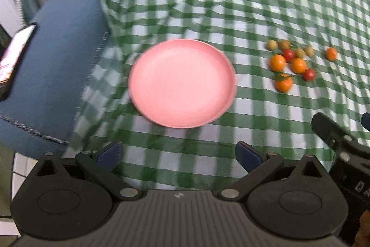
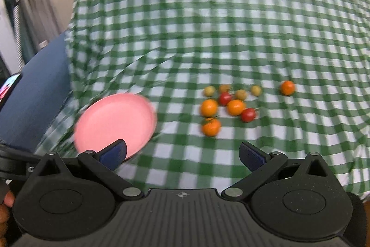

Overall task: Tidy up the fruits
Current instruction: 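Grasp a tangerine with the left gripper while the right gripper grasps another tangerine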

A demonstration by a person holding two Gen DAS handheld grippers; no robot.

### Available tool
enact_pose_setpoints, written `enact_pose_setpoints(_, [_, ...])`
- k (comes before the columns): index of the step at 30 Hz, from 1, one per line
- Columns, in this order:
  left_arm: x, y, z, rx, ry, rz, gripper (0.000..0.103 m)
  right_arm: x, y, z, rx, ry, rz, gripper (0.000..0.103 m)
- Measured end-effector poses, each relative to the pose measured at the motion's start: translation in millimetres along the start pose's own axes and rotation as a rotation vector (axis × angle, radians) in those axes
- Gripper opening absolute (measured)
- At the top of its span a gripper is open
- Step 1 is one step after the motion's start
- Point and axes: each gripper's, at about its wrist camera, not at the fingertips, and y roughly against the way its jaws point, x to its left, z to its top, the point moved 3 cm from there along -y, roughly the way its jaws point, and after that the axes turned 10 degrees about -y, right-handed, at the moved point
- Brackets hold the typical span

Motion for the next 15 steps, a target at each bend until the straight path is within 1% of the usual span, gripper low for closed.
enact_pose_setpoints(2, [-12, -1, 8, -0.006, -0.006, -0.018, 0.103, -19, -6, 3, -0.025, -0.035, -0.017, 0.102])
enact_pose_setpoints(7, [-43, -11, 36, -0.040, -0.035, -0.011, 0.103, -75, -29, 15, -0.086, -0.130, -0.075, 0.102])
enact_pose_setpoints(10, [-61, -24, 61, -0.046, -0.038, -0.020, 0.103, -102, -47, 20, -0.104, -0.131, -0.106, 0.102])
enact_pose_setpoints(13, [-81, -43, 88, -0.034, -0.050, -0.060, 0.103, -118, -68, 25, -0.115, -0.118, -0.112, 0.102])
enact_pose_setpoints(15, [-95, -61, 106, -0.022, -0.056, -0.082, 0.103, -129, -84, 32, -0.118, -0.101, -0.137, 0.102])
